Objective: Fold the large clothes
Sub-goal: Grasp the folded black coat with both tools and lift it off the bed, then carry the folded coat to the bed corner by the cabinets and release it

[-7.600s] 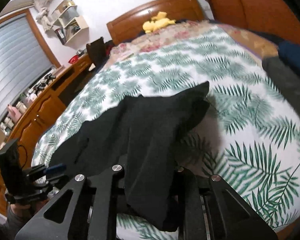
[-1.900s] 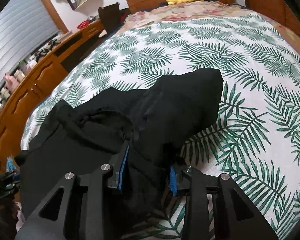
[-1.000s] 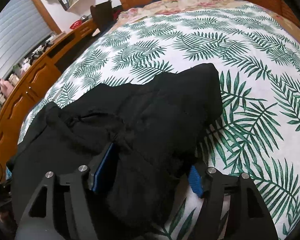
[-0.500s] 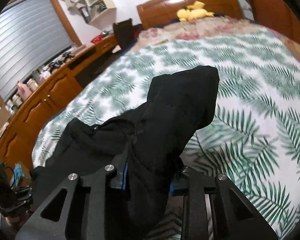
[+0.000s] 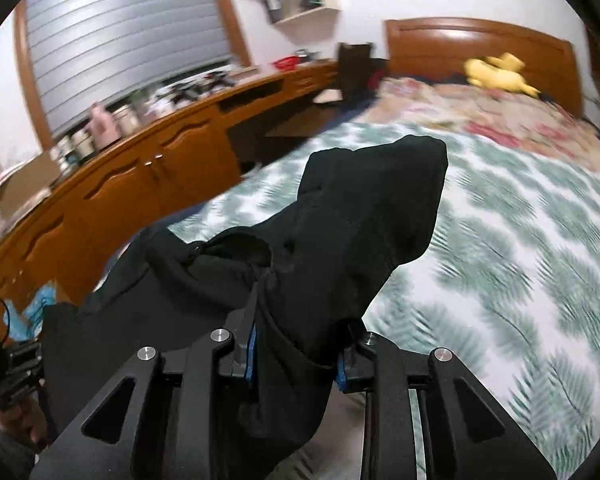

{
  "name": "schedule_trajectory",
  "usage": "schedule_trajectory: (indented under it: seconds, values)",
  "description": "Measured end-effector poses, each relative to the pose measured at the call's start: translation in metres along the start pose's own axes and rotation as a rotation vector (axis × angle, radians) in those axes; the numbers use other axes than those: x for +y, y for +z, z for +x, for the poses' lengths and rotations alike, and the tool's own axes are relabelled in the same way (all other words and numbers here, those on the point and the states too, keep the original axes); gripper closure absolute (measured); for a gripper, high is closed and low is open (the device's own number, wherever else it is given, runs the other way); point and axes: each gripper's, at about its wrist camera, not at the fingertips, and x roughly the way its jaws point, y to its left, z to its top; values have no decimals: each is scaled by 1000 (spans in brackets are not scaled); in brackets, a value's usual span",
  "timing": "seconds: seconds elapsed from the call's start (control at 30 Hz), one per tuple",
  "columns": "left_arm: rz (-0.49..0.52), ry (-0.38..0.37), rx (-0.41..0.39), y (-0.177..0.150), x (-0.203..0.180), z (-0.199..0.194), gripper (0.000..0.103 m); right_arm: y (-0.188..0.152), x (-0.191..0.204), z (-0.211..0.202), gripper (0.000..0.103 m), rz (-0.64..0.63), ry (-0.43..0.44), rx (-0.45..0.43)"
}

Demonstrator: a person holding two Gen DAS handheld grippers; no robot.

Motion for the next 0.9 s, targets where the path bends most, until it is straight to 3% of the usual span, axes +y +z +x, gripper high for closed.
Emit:
schedule_trajectory:
  seconds: [0.23,0.47,0.67,0.9]
  values:
    - [-67,137,-45,10,69,-10,102,47,64,87,77,-71,115,36]
    - [-112,284,-56,16,134,-20,102,72,134,157,78,-134,190,82]
    - [-108,363,-40,15,163,-20,102,82,181,183,78,-238,202,130]
    - [-170,404,-10,12,189,-6,102,83,201,214,77,-232,182,157]
